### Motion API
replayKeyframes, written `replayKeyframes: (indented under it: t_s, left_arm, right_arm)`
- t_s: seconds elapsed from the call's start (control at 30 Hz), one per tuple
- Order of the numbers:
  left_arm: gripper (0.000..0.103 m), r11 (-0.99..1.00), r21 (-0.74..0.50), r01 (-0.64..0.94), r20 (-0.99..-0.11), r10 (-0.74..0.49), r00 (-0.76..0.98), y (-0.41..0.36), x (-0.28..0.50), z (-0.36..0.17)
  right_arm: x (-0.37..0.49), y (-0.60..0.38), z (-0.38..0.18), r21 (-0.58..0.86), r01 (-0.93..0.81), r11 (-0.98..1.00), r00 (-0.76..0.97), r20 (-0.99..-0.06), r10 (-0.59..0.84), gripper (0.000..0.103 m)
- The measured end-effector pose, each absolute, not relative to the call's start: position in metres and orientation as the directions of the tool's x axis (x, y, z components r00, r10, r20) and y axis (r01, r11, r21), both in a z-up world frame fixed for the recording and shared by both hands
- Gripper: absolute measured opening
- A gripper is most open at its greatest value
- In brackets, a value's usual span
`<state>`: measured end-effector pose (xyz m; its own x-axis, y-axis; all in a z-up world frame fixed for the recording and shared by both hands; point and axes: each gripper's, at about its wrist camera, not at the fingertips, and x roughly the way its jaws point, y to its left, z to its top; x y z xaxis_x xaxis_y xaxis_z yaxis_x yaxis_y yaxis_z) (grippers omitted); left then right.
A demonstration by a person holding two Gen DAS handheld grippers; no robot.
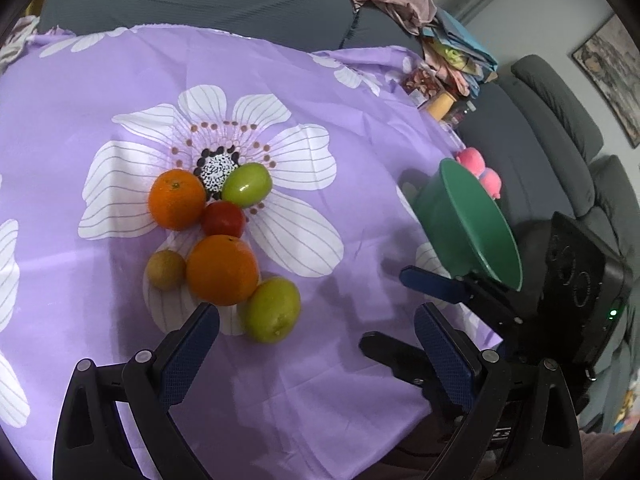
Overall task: Organize fruits
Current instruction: 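Move both open tools from the bowl back to the fruit cluster, then close both tools together around the yellow-green fruit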
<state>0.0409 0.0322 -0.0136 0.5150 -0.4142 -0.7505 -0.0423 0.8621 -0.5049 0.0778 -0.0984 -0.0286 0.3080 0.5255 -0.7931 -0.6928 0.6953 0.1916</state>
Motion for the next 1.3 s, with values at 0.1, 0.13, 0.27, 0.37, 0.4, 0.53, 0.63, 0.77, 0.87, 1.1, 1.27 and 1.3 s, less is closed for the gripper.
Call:
replayKeyframes:
  t_s: [0.1, 0.13, 0.27, 0.37, 0.4, 0.53, 0.63, 0.77, 0.87, 1.1, 1.27, 1.3]
  left_arm:
    - [0.098, 0.850, -0.526, -0.039, -0.741, -0.435, 0.512, 0.033, 0.042, -0.015]
    - [0.098, 0.847, -0.531, -0.037, -0.739, -0.441, 0.510, 0.032, 0.042, -0.016]
    - [0.098, 0.837, -0.547, -0.029, -0.732, -0.462, 0.501, 0.030, 0.044, -0.020]
    - [0.098, 0.836, -0.549, -0.020, -0.734, -0.470, 0.490, 0.029, 0.043, -0.024]
    - [0.098, 0.836, -0.548, -0.020, -0.736, -0.471, 0.487, 0.029, 0.043, -0.025]
    - [0.093, 0.832, -0.554, -0.033, -0.738, -0.473, 0.481, 0.031, 0.044, -0.031]
    - [0.082, 0.824, -0.566, -0.037, -0.733, -0.482, 0.480, 0.034, 0.044, -0.034]
    - [0.078, 0.822, -0.568, -0.037, -0.734, -0.486, 0.474, 0.036, 0.045, -0.037]
    - [0.076, 0.823, -0.567, -0.035, -0.737, -0.488, 0.468, 0.038, 0.046, -0.040]
    - [0.054, 0.823, -0.565, -0.060, -0.751, -0.483, 0.451, 0.044, 0.048, -0.049]
    - [0.048, 0.829, -0.556, -0.065, -0.757, -0.473, 0.450, 0.045, 0.046, -0.051]
    - [0.043, 0.832, -0.550, -0.070, -0.762, -0.466, 0.450, 0.045, 0.046, -0.051]
  right_arm:
    - [0.080, -0.096, -0.030, 0.196, -0.694, 0.692, 0.301, -0.795, 0.527, 0.077]
    - [0.080, -0.095, -0.031, 0.199, -0.695, 0.691, 0.297, -0.796, 0.528, 0.077]
    - [0.080, -0.092, -0.038, 0.216, -0.708, 0.673, 0.265, -0.801, 0.536, 0.077]
    - [0.079, -0.088, -0.044, 0.232, -0.726, 0.647, 0.229, -0.806, 0.545, 0.077]
    - [0.078, -0.087, -0.045, 0.236, -0.734, 0.637, 0.218, -0.806, 0.550, 0.077]
    - [0.077, -0.079, -0.052, 0.268, -0.749, 0.606, 0.171, -0.805, 0.568, 0.076]
    - [0.078, -0.069, -0.057, 0.284, -0.759, 0.586, 0.143, -0.806, 0.575, 0.074]
    - [0.083, -0.055, -0.062, 0.290, -0.764, 0.576, 0.123, -0.811, 0.571, 0.070]
    - [0.086, -0.046, -0.065, 0.283, -0.771, 0.571, 0.115, -0.820, 0.561, 0.067]
    - [0.088, -0.035, -0.065, 0.269, -0.795, 0.544, 0.097, -0.829, 0.551, 0.047]
    - [0.088, -0.033, -0.065, 0.246, -0.803, 0.542, 0.110, -0.833, 0.541, 0.047]
    - [0.086, -0.033, -0.064, 0.242, -0.804, 0.544, 0.115, -0.834, 0.540, 0.047]
